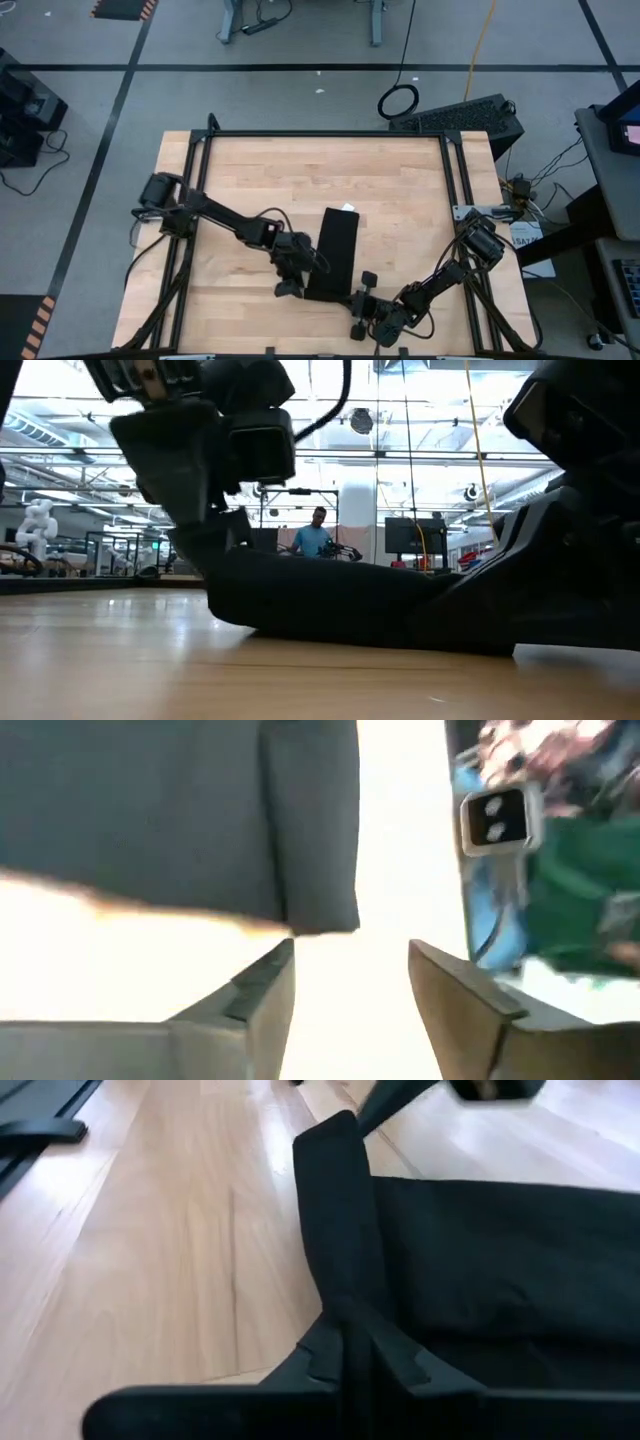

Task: Roll napkin
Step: Roll the black napkin

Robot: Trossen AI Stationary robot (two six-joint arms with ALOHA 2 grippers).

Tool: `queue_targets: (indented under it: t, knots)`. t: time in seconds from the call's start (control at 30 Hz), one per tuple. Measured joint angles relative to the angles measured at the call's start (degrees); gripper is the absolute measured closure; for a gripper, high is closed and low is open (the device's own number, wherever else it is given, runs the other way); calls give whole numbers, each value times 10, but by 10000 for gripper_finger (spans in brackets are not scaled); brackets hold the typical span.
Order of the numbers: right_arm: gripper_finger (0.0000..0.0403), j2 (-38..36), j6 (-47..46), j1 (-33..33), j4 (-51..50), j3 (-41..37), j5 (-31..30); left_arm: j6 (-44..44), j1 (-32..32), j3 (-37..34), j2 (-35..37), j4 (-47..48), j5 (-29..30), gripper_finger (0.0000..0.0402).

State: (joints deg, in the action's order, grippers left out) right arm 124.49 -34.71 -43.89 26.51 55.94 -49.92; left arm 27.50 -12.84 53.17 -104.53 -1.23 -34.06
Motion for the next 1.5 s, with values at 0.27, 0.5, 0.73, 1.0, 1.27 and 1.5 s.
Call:
queue_targets:
  t: [0.27, 0.5, 0.73, 1.0, 1.27, 1.5]
  knots:
    - [393, 0, -87, 4, -3, 0, 4, -185, -96, 1, 60, -8, 266, 153]
    - [392, -1, -126, 11, -9, 0, 17, -296, -223, 0, 41, -63, 553, 150]
    - [392, 0, -129, 14, -7, 0, 33, -341, -234, 2, -22, -88, 590, 150]
    - [392, 0, -134, 15, -9, -1, 36, -371, -228, 2, -80, -143, 617, 151]
    - [392, 0, -139, 15, -11, -1, 39, -368, -225, 3, -90, -150, 627, 184]
    - [392, 0, -139, 16, -11, -1, 60, -353, -209, 3, -91, -137, 623, 233]
